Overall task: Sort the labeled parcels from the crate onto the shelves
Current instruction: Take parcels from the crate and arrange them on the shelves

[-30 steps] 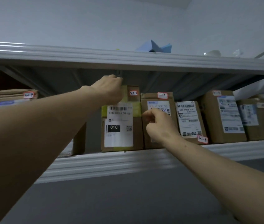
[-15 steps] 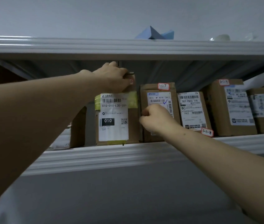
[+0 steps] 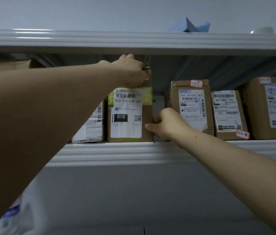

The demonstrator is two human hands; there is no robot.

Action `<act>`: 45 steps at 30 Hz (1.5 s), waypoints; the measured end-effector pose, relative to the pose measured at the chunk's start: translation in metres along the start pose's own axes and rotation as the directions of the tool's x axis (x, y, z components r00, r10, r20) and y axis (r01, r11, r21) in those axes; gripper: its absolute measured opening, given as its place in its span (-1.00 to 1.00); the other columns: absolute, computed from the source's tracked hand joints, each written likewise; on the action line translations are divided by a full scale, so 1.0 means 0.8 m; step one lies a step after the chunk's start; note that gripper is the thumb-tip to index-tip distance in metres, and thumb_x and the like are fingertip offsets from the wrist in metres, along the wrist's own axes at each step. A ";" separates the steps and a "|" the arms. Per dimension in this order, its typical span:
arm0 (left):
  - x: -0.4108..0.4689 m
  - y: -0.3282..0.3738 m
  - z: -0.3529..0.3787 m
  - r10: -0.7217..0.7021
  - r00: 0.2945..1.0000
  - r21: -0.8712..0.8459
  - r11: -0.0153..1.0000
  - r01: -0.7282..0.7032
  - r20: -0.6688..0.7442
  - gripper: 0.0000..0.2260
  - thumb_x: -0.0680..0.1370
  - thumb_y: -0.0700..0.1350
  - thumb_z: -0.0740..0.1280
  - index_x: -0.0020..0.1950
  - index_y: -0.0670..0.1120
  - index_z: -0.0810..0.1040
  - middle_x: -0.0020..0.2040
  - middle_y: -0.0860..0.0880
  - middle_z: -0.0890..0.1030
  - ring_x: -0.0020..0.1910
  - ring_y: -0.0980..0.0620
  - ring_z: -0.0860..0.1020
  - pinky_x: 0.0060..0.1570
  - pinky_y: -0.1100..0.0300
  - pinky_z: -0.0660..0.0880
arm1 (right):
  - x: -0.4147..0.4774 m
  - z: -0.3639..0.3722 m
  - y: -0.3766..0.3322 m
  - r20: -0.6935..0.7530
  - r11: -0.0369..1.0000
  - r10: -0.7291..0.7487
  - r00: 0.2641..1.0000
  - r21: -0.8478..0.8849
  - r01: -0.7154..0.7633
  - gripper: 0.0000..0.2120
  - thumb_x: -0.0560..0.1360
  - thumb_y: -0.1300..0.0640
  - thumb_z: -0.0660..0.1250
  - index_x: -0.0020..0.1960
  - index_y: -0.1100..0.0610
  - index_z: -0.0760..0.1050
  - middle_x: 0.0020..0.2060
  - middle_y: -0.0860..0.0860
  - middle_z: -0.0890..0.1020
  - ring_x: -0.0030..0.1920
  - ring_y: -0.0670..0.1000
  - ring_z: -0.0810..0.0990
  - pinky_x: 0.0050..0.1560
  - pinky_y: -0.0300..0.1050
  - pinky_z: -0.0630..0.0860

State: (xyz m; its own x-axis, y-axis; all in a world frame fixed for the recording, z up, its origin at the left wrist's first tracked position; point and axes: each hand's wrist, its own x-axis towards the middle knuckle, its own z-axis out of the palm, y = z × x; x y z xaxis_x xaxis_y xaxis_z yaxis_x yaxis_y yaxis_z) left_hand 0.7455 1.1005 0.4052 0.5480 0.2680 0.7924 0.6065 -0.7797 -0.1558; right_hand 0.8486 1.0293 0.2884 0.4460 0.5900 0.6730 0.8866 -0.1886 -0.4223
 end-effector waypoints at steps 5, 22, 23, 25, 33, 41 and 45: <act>0.000 -0.011 0.000 0.010 1.000 -0.030 1.000 -0.010 -0.015 -0.60 0.60 0.04 0.07 0.43 0.02 0.35 0.37 -0.16 0.29 0.41 -0.17 0.20 0.31 -0.11 0.23 | 0.002 0.005 -0.004 -0.025 1.000 0.000 1.000 0.003 0.000 -0.67 0.51 0.04 0.36 -0.03 0.35 0.55 -0.11 0.23 0.65 -0.06 0.21 0.63 -0.10 0.00 0.55; -0.001 -0.011 0.002 0.017 1.000 -0.122 0.992 -0.016 0.009 -0.59 0.60 0.03 0.08 0.42 -0.09 0.34 0.35 -0.17 0.34 0.30 -0.19 0.35 0.26 -0.08 0.34 | -0.015 0.001 -0.015 0.059 0.992 0.079 0.995 0.097 -0.085 -0.73 0.43 -0.02 0.44 -0.25 0.15 0.45 -0.35 0.03 0.53 -0.27 0.04 0.52 -0.30 -0.17 0.40; -0.001 -0.011 0.003 0.019 1.000 -0.124 0.992 -0.018 0.006 -0.58 0.60 0.03 0.08 0.42 -0.09 0.33 0.35 -0.17 0.34 0.30 -0.19 0.35 0.27 -0.08 0.34 | -0.016 0.001 -0.015 0.061 0.991 0.083 0.995 0.100 -0.089 -0.72 0.42 -0.02 0.45 -0.24 0.14 0.45 -0.35 0.02 0.52 -0.28 0.04 0.51 -0.30 -0.17 0.38; -0.001 -0.011 0.003 0.023 1.000 -0.129 0.991 -0.023 -0.003 -0.58 0.61 0.02 0.08 0.42 -0.10 0.32 0.35 -0.18 0.34 0.30 -0.18 0.34 0.26 -0.06 0.33 | -0.017 0.000 -0.016 0.070 0.989 0.087 0.994 0.111 -0.095 -0.72 0.40 -0.03 0.46 -0.15 0.16 0.48 -0.31 0.03 0.55 -0.26 0.04 0.53 -0.28 -0.15 0.42; -0.009 -0.002 0.002 0.084 0.982 -0.154 0.982 -0.111 -0.169 -0.59 0.60 -0.07 0.10 0.44 -0.14 0.32 0.37 -0.21 0.33 0.37 -0.18 0.28 0.25 -0.02 0.29 | -0.023 -0.023 -0.002 -0.073 0.984 0.137 0.988 0.129 -0.127 -0.51 0.45 -0.07 0.37 0.26 0.21 0.47 0.11 0.10 0.58 0.11 0.12 0.56 0.15 0.06 0.52; -0.015 0.074 0.011 0.236 0.921 -0.156 0.943 -0.294 -0.309 -0.63 0.59 -0.15 0.11 0.39 -0.09 0.41 0.32 -0.11 0.43 0.34 -0.08 0.34 0.25 0.04 0.32 | -0.013 -0.088 0.091 -0.431 0.969 0.194 0.882 0.227 -0.102 -0.70 0.55 0.15 0.26 0.28 0.09 0.49 0.22 0.02 0.54 0.23 0.04 0.49 0.16 -0.08 0.46; -0.002 0.130 0.023 0.141 0.978 -0.237 0.956 -0.175 -0.153 -0.60 0.61 -0.11 0.13 0.46 -0.09 0.29 0.40 -0.11 0.36 0.37 -0.09 0.33 0.24 0.07 0.31 | -0.014 -0.109 0.138 -0.401 0.970 0.176 0.899 0.227 -0.089 -0.64 0.54 0.25 0.22 0.32 0.09 0.45 0.24 0.04 0.53 0.21 0.04 0.49 0.12 -0.10 0.48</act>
State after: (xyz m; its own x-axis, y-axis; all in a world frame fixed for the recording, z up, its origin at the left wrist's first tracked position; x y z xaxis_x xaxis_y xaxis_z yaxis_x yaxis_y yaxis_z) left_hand 0.8181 1.0296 0.3772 0.5332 0.0652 0.8435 0.3471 -0.9261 -0.1478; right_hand 0.9518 0.9335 0.2870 0.6064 0.1823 0.7740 0.7924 -0.0577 -0.6073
